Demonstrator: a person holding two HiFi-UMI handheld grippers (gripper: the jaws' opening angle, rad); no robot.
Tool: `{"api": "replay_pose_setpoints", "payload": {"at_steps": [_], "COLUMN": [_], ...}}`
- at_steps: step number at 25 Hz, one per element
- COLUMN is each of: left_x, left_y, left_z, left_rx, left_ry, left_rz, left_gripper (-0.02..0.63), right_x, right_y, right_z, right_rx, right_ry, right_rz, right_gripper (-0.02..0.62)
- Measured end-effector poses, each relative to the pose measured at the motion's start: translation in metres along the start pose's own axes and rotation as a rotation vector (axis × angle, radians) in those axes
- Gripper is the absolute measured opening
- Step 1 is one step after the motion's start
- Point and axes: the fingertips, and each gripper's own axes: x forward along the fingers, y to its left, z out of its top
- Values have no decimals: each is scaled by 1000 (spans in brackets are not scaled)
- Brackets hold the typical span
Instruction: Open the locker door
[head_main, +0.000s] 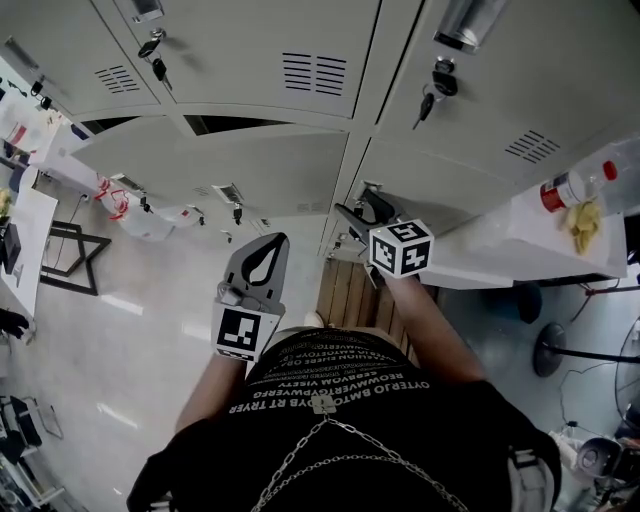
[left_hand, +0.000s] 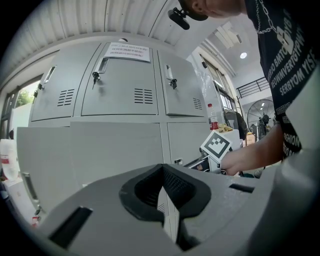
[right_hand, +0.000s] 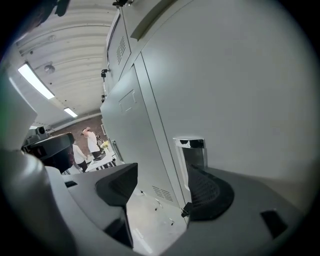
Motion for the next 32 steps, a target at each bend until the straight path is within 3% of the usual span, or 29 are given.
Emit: {"api": "replay_pose_setpoints", "payload": {"at_steps": [5, 12, 25, 30, 32], "left_x": [-11, -21, -32, -32, -35], "left_y": [-5, -19, -86, -127, -145], "left_z": [-5, -3, 4, 16, 20], "left_rx": [1, 9, 28, 48, 54], "left_ry": [13, 7, 12, -6, -8], "left_rz": [5, -3, -77, -107, -119], "left_gripper": [3, 3, 3, 3, 3], "right_x": [5, -14, -95, -131, -149], "right_y": [1, 15, 34, 38, 38], "right_z": [1, -9, -59, -75, -83], "right_rx": [1, 3, -20, -13, 2], "right_ry": [-11, -3, -17, -11, -12], "right_rz": [-40, -4, -47, -18, -9], "right_gripper": [308, 317, 98, 83, 49]}}
